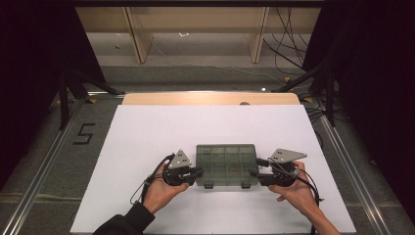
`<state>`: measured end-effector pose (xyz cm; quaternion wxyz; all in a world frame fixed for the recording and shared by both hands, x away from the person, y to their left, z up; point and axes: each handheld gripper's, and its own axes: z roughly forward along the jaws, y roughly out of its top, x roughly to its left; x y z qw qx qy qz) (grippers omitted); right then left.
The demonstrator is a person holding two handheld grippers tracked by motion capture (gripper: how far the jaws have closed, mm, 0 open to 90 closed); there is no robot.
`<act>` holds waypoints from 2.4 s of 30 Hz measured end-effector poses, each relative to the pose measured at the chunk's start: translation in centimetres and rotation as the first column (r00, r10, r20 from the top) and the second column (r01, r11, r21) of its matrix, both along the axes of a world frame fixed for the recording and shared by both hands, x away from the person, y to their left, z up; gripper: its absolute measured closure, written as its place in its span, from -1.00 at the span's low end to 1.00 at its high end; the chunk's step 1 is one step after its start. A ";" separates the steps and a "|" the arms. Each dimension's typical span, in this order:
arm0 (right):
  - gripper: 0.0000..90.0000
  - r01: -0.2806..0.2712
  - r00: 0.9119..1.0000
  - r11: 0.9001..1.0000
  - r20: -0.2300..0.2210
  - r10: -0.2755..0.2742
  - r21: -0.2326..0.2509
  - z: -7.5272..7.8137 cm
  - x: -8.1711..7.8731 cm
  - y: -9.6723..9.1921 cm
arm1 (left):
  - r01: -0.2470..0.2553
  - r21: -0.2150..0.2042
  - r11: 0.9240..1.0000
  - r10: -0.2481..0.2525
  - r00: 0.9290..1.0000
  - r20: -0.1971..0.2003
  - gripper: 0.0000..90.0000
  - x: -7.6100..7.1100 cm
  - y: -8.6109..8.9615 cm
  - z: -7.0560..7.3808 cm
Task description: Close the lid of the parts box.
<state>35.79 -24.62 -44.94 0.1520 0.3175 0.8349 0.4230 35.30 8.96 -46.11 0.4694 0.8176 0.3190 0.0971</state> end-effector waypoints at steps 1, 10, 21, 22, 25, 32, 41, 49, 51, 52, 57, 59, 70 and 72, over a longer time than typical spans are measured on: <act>0.07 0.006 1.000 1.000 0.002 -0.006 0.000 0.1 0.0 0.0 | -0.010 -0.001 1.000 0.010 1.000 0.010 0.79 0.0 0.0 0.0; -0.14 0.068 0.997 0.995 0.026 -0.070 0.071 0.8 -0.3 -0.2 | -0.005 -0.039 0.999 0.007 0.999 0.036 0.58 -0.2 0.7 0.8; -0.30 0.070 0.996 0.986 0.036 -0.077 0.150 1.6 -1.1 0.4 | -0.020 -0.113 0.993 0.032 0.994 0.107 0.39 -0.9 1.8 2.1; -0.31 0.071 0.996 0.985 0.045 -0.079 0.156 1.6 -1.1 0.5 | -0.019 -0.117 0.993 0.032 0.993 0.110 0.37 -0.9 1.9 2.2; -0.35 0.077 0.995 0.984 0.053 -0.087 0.163 1.9 -1.4 0.7 | -0.032 -0.140 0.990 0.048 0.992 0.115 0.30 -1.1 2.3 2.4; -0.45 0.087 0.992 0.974 0.077 -0.105 0.207 2.1 -2.1 0.9 | -0.061 -0.182 0.981 0.088 0.986 0.142 0.15 -1.5 3.6 2.8; -0.51 0.089 0.991 0.975 0.078 -0.106 0.203 2.2 -3.0 1.1 | -0.048 -0.225 0.973 0.089 0.980 0.176 0.03 -2.3 4.5 3.1; -0.58 0.092 0.989 0.974 0.097 -0.115 0.209 2.4 -4.1 1.1 | -0.043 -0.228 0.973 0.090 0.976 0.200 -0.08 -3.4 5.3 3.5; -0.59 0.088 0.989 0.973 0.096 -0.111 0.215 2.4 -4.2 1.1 | -0.045 -0.228 0.973 0.094 0.973 0.209 -0.11 -3.6 5.5 3.5; -0.59 0.091 0.988 0.971 0.103 -0.116 0.220 2.4 -4.3 1.1 | -0.044 -0.230 0.972 0.095 0.972 0.216 -0.12 -3.7 5.7 3.5; -0.59 0.087 0.988 0.970 0.106 -0.114 0.229 2.5 -4.8 1.1 | -0.056 -0.235 0.970 0.109 0.970 0.217 -0.16 -4.2 6.2 3.4; -0.59 0.088 0.987 0.967 0.111 -0.118 0.241 2.5 -5.0 1.1 | -0.071 -0.244 0.967 0.123 0.971 0.206 -0.17 -4.4 6.3 3.4; -0.61 0.101 0.982 0.962 0.129 -0.137 0.256 2.8 -6.0 0.5 | -0.068 -0.257 0.964 0.131 0.962 0.240 -0.25 -5.2 7.3 3.6; -0.61 0.101 0.983 0.960 0.122 -0.137 0.261 2.8 -6.2 0.4 | -0.072 -0.263 0.962 0.138 0.961 0.241 -0.26 -5.3 7.4 3.6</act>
